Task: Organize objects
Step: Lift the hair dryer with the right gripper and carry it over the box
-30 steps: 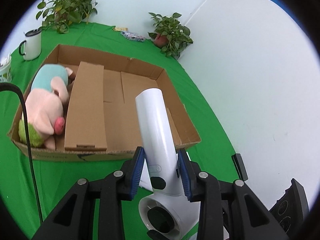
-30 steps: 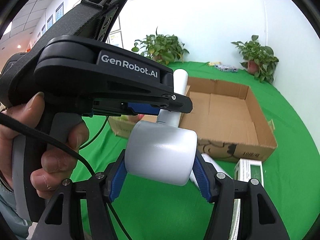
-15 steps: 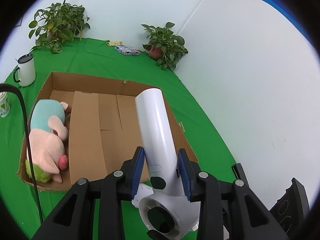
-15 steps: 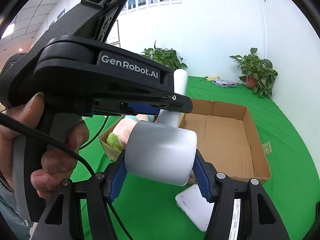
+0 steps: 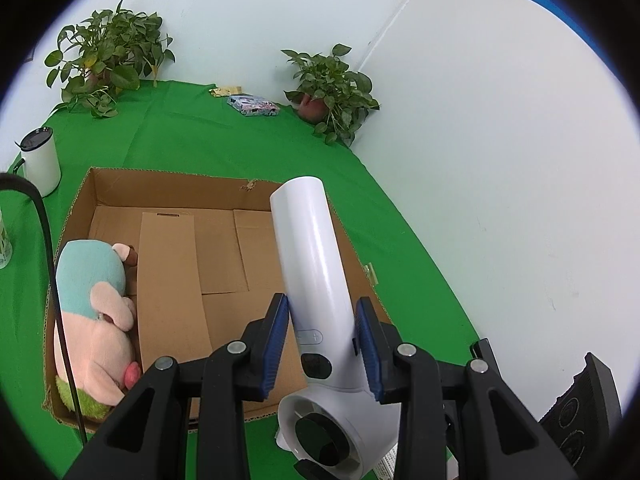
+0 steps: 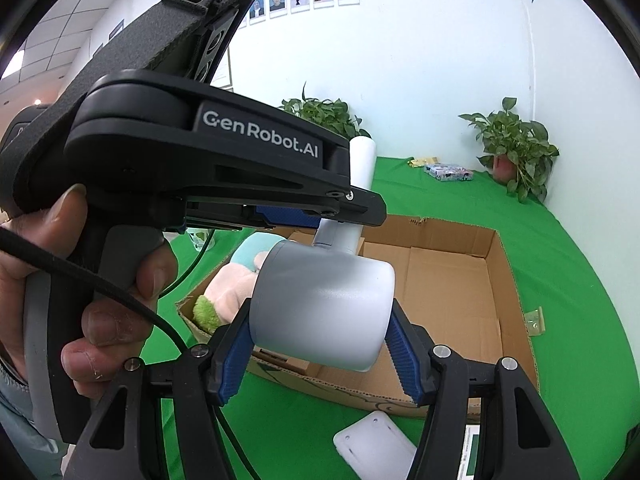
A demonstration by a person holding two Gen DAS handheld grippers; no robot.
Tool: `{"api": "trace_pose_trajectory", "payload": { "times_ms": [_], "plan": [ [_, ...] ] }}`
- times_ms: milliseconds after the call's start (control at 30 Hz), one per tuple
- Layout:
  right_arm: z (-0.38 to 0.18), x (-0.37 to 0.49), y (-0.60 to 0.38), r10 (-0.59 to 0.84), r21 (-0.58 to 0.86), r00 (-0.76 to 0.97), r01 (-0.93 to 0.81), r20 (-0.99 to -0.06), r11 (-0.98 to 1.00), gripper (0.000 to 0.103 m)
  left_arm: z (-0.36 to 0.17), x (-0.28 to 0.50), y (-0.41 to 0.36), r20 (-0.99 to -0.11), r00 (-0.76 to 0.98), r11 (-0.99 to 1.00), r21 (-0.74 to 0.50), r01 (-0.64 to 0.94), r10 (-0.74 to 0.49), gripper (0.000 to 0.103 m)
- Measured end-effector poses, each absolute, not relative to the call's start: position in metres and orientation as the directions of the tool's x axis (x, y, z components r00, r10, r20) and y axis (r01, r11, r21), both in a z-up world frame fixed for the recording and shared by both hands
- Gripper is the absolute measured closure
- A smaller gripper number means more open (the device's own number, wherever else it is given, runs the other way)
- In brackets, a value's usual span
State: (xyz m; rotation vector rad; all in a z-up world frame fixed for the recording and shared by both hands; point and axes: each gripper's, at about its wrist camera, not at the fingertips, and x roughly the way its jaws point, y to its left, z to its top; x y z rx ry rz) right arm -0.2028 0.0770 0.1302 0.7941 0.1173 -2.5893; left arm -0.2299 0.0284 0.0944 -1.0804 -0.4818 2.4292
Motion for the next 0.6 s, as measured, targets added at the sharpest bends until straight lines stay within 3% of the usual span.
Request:
{"api": "trace_pose_trajectory", "payload": {
  "times_ms": [600],
  "plan": [
    [0.105,-0.273,0.07,-0.364,0.082,-0.676,0.411,-0.641,-0.908,0.044,0.054,-0.29,0.025,-0.679,-0.516,-0.846,-0.489,-0.213,0.522,0.07]
  ]
}}
